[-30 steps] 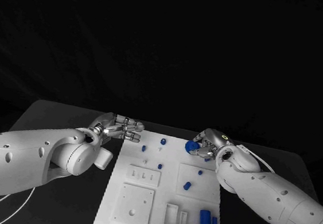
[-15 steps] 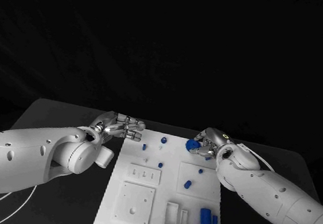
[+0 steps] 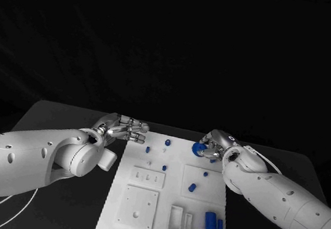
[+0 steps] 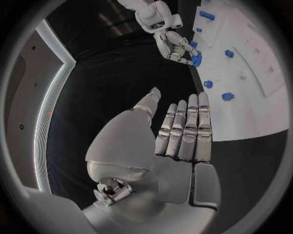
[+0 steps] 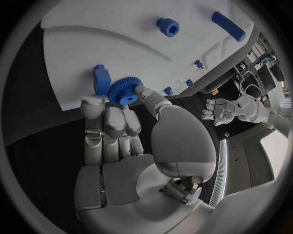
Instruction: Assemble the parts on the task board
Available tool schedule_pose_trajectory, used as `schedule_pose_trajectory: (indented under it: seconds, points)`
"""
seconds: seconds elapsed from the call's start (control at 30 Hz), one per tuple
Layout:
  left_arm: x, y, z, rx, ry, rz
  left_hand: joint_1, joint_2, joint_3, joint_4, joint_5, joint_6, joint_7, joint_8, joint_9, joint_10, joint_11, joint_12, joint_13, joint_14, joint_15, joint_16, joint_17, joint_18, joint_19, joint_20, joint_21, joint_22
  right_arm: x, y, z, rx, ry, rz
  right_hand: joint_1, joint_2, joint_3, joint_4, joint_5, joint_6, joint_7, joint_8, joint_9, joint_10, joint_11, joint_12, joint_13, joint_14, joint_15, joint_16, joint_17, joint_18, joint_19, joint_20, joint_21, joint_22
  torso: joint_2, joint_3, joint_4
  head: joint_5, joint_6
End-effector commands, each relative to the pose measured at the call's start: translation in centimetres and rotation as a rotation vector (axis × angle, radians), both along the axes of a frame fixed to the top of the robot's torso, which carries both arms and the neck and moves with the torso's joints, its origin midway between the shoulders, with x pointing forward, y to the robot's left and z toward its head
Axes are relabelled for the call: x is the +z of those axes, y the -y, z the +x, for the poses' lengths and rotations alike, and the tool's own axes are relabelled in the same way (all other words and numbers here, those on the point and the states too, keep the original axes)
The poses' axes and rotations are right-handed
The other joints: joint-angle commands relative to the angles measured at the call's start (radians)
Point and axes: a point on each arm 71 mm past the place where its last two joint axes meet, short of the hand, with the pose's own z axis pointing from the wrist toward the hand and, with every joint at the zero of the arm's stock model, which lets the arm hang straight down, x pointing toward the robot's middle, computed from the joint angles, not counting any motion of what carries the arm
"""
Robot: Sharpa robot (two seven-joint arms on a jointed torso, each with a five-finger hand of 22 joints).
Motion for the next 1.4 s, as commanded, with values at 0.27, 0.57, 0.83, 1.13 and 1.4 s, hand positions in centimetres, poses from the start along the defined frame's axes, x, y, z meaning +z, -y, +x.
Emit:
schedule_pose_trajectory:
  seconds: [0.27, 0.57, 0.83, 1.13, 1.4]
  points:
    - [0.1, 0.2, 0.0, -0.021, 0.003, -0.003, 0.007, 0.004, 0.001, -0.007, 0.005, -0.001, 0.003, -0.002, 0.0, -0.008, -0.001, -0.002, 0.002, -0.009, -0.002, 0.003, 0.001, 0.015, -0.004, 0.002, 0.007, -0.001, -0.7, 0.0, -0.2, 0.02, -0.059, -0.022, -0.039, 0.051, 0.046, -0.052, 0.002, 0.051, -0.014, 0.004, 0.012, -0.003, -0.01, -0.009, 0.024, 0.003, -0.01, -0.005, 0.004, -0.008, 0.035, -0.007, 0.014, 0.082, 0.0, 0.0003, -0.0001, -0.001, -0.001]
    - [0.1, 0.2, 0.0, -0.024, 0.0, 0.0, 0.008, 0.004, 0.001, -0.008, 0.005, -0.001, 0.004, -0.002, 0.0, -0.008, -0.001, -0.002, 0.002, -0.009, -0.002, 0.003, 0.001, 0.015, -0.004, 0.002, 0.007, -0.001, -0.2, -0.6, -0.3, 0.031, 0.008, -0.049, -0.023, 0.023, -0.028, -0.036, -0.016, 0.058, -0.02, 0.004, 0.01, 0.002, -0.013, -0.008, 0.024, 0.005, -0.013, -0.005, 0.007, -0.01, 0.037, -0.009, 0.016, 0.082, 0.0, 0.0001, 0.0006, -0.002, 0.0]
    - [0.1, 0.2, 0.0, -0.024, -0.001, 0.001, 0.008, 0.004, 0.001, -0.011, 0.003, -0.002, 0.004, -0.002, 0.0, -0.01, 0.0, -0.002, 0.002, -0.011, -0.001, 0.002, 0.0, 0.015, -0.006, 0.003, 0.008, -0.001, 1.3, -2.6, -1.1, 0.075, 0.131, -0.044, 0.003, -0.001, -0.04, 0.018, -0.056, 0.074, -0.026, 0.004, 0.009, 0.011, -0.016, -0.003, 0.027, 0.006, -0.015, -0.006, 0.007, -0.013, 0.043, -0.012, 0.032, 0.085, 0.001, -0.0002, 0.0021, -0.001, -0.001]
    - [0.1, 0.1, 0.0, -0.024, -0.001, 0.002, 0.008, 0.004, 0.001, -0.011, 0.003, -0.002, 0.004, -0.002, 0.0, -0.01, 0.0, -0.002, 0.002, -0.011, -0.001, 0.002, 0.0, 0.015, -0.006, 0.003, 0.008, -0.001, 3.3, -5.3, -2.6, 0.121, 0.23, -0.009, 0.008, -0.016, -0.038, 0.043, -0.071, 0.086, -0.031, 0.004, 0.011, 0.015, -0.018, -0.003, 0.028, 0.006, -0.018, -0.005, 0.006, -0.014, 0.045, -0.015, 0.035, 0.086, 0.0, -0.0031, 0.0035, 0.001, 0.0]
    - [0.1, 0.1, -0.1, -0.023, -0.001, 0.002, 0.008, 0.004, 0.001, -0.011, 0.003, -0.002, 0.004, -0.002, 0.0, -0.01, 0.0, -0.002, 0.002, -0.011, -0.001, 0.002, 0.0, 0.015, -0.006, 0.003, 0.008, -0.001, 3.8, -7.8, -3.6, 0.165, 0.248, 0.012, 0.009, -0.018, -0.039, 0.048, -0.075, 0.088, -0.032, 0.004, 0.011, 0.015, -0.019, -0.005, 0.028, 0.006, -0.018, -0.006, 0.005, -0.014, 0.045, -0.015, 0.036, 0.086, 0.0, -0.0029, 0.0014, 0.005, 0.001]
